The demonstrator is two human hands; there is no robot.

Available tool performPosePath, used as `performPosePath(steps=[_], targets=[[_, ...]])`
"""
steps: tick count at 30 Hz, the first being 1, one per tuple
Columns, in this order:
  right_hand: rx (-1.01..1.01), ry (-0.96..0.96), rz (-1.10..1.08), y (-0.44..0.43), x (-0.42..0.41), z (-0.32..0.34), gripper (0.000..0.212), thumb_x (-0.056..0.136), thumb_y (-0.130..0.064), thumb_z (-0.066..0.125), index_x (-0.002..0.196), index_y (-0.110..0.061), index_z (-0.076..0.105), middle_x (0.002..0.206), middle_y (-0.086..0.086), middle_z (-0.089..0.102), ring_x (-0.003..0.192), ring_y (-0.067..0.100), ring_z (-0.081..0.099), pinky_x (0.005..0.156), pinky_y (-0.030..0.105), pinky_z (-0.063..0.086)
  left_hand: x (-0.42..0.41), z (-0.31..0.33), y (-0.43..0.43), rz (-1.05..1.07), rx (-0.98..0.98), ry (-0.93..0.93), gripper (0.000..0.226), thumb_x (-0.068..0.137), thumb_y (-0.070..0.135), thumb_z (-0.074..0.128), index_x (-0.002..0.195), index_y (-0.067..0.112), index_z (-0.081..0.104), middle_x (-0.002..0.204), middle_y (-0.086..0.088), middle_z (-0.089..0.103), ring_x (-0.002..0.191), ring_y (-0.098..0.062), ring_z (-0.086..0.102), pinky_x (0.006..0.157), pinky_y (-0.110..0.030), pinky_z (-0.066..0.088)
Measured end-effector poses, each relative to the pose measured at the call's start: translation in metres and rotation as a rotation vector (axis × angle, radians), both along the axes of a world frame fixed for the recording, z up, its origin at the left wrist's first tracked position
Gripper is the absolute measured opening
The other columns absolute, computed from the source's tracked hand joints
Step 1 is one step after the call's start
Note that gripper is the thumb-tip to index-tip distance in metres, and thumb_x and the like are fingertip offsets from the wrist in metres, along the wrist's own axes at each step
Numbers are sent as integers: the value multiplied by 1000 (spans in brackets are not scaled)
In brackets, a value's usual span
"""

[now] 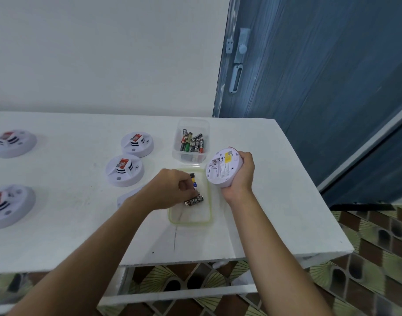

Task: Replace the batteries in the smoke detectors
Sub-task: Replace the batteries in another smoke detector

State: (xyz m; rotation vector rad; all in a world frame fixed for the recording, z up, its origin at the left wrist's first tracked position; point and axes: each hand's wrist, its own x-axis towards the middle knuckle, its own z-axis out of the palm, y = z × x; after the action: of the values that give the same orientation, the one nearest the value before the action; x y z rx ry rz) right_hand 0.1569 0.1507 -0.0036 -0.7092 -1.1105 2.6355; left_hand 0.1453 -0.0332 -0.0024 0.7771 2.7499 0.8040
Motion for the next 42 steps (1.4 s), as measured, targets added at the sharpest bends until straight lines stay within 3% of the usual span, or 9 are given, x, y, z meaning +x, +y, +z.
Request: performPosePath(steps=[5,10,15,18,22,25,33,38,42], targets=[[-31,23,2,-1,-5,0,25,93,-31,43,81,-20,62,71,-2,63,63,16,61,60,24,47,-21,25,12,66,199,80,8,85,24,68,81,20,73,73,11,67,66,-2,57,60,-9,38],[-42,23,-21,5,-14,3,25,95,-31,44,84,-19,63,72,-2,65,68,17,63,62,25,50,-62,33,35,156,194,165,23,91,10,53,101,14,73,97,2,71,86,-13,61,74,-14,38],[-41,8,-30,14,-26,5,24,94,-31,45,93,-17,64,79,1,66,74,20,63,67,27,50,-108,24,56,119,12,189,24,91,7,57,111,7,70,111,-11,67,99,-24,61,80,-19,38],[-24,17,-28,18,-34,4,26,93,-31,46,101,-15,65,91,6,66,81,23,65,71,29,51,-130,23,66,21,-224,147,28,85,10,66,113,9,69,115,-7,66,102,-25,60,82,-26,42],[-21,9,-30,25,-41,3,26,95,-30,46,101,-15,66,87,5,68,80,23,66,67,27,52,-152,22,70,-37,-447,47,22,78,13,71,99,13,66,104,-8,67,87,-25,59,73,-31,48],[-21,3,-31,28,-44,1,27,94,-31,46,102,-15,67,92,7,68,82,23,66,68,27,52,-161,19,73,-31,-502,2,32,73,18,77,102,13,67,100,-7,68,87,-27,61,76,-35,52],[-28,2,-26,32,-52,-2,28,92,-32,48,105,-15,66,97,10,66,84,25,65,68,27,51,-166,8,81,-36,-502,10,38,74,24,75,107,11,64,103,-8,66,96,-28,61,83,-40,54],[-29,13,-26,32,-53,-3,30,92,-32,47,106,-15,67,99,10,67,86,26,65,69,28,51,-156,17,79,31,-446,-11,41,72,25,73,104,7,55,98,-11,61,88,-28,59,72,-38,54],[-26,12,-18,31,-51,-5,30,93,-33,46,106,-16,67,97,8,67,84,24,66,68,27,52,-144,26,73,132,-186,-57,49,71,13,72,110,16,43,85,-2,53,68,-17,52,53,-28,43]])
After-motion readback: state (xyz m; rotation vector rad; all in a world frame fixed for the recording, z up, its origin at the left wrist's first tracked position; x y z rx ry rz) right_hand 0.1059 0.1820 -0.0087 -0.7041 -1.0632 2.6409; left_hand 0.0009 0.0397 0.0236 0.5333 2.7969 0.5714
